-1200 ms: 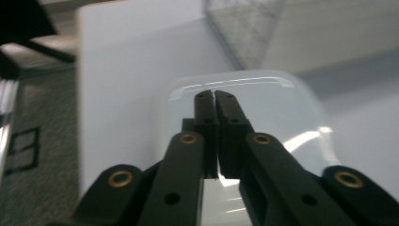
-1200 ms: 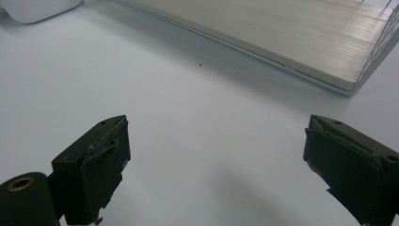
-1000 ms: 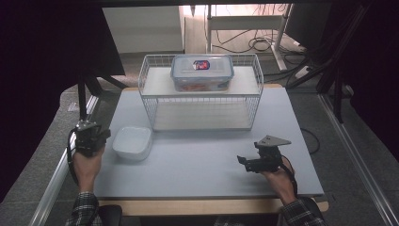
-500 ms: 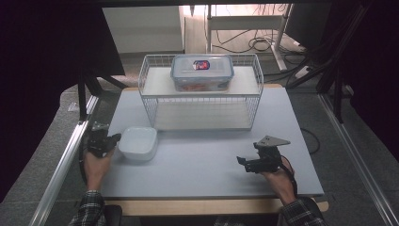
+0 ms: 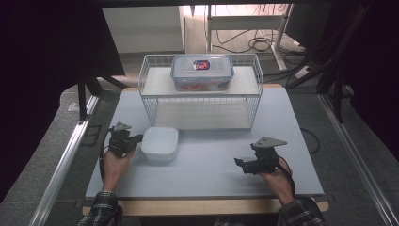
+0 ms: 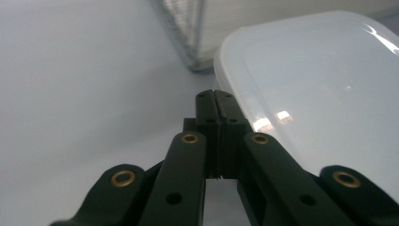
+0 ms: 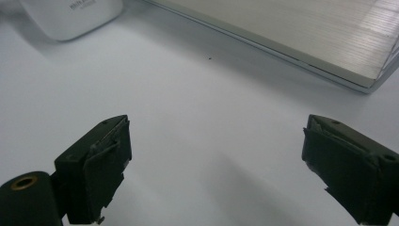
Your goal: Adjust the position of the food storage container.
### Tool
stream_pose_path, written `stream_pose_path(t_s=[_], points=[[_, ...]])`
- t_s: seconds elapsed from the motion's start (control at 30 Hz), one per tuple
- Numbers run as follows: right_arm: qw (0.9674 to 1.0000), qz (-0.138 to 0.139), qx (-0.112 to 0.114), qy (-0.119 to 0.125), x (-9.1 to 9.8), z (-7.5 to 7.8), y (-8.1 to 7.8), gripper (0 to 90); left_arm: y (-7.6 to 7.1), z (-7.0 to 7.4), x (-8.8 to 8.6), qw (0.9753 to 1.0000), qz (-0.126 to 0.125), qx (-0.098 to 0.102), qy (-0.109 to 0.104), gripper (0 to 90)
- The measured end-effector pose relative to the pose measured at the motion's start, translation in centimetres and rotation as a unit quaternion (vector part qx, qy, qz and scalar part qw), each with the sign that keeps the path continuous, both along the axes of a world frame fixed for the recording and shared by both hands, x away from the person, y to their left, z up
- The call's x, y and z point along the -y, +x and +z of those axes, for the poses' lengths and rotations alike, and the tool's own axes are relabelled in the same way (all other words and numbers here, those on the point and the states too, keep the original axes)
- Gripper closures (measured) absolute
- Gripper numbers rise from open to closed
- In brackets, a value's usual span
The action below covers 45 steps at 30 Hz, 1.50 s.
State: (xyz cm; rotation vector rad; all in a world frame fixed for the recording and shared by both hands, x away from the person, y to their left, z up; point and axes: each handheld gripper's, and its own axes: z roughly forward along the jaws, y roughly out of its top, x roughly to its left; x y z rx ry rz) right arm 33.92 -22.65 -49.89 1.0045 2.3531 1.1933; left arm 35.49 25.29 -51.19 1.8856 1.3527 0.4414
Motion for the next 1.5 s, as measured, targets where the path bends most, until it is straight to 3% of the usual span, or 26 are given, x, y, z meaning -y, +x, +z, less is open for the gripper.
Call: stream_pose_path(t_s=[0.13,0.4,0.57,0.73,0.97,1.07,1.13,1.3,1.5], points=[[0.9999,-0.012,-0.001,0.006,0.0,0.1,0.1,8.5,0.2,0.1,1.8,0.9998,-0.018,-0.001,-0.004,89.8],[0.9985,-0.033,-0.032,0.029,-0.6,0.2,0.5,4.1,0.4,0.1,4.9,0.9985,-0.051,-0.001,-0.018,89.6],[0.9979,-0.023,-0.052,0.029,-0.9,0.5,0.6,10.6,0.2,0.2,7.1,0.9968,-0.077,0.0,-0.023,89.6],[0.9981,-0.012,-0.052,0.032,-1.2,1.0,0.4,19.5,0.0,0.2,9.3,0.9942,-0.102,0.0,-0.032,89.6],[0.9982,-0.006,-0.049,0.036,-1.3,1.2,0.2,24.3,-0.5,0.0,11.9,0.9897,-0.135,-0.004,-0.047,89.3],[0.9984,0.002,-0.042,0.037,-1.2,1.3,0.1,25.0,-0.6,-0.1,12.8,0.9881,-0.148,-0.004,-0.041,88.4],[0.9988,0.006,-0.036,0.032,-1.3,1.2,0.0,25.3,-0.6,0.0,12.9,0.9883,-0.149,-0.002,-0.035,86.5],[0.9993,0.018,-0.027,0.018,-1.3,1.1,-0.3,24.6,-1.2,0.5,12.0,0.9891,-0.143,0.004,-0.035,67.2],[0.9996,0.019,-0.016,0.012,-1.1,0.8,-0.4,17.2,-2.6,0.8,10.7,0.9872,-0.152,0.011,-0.046,38.5]])
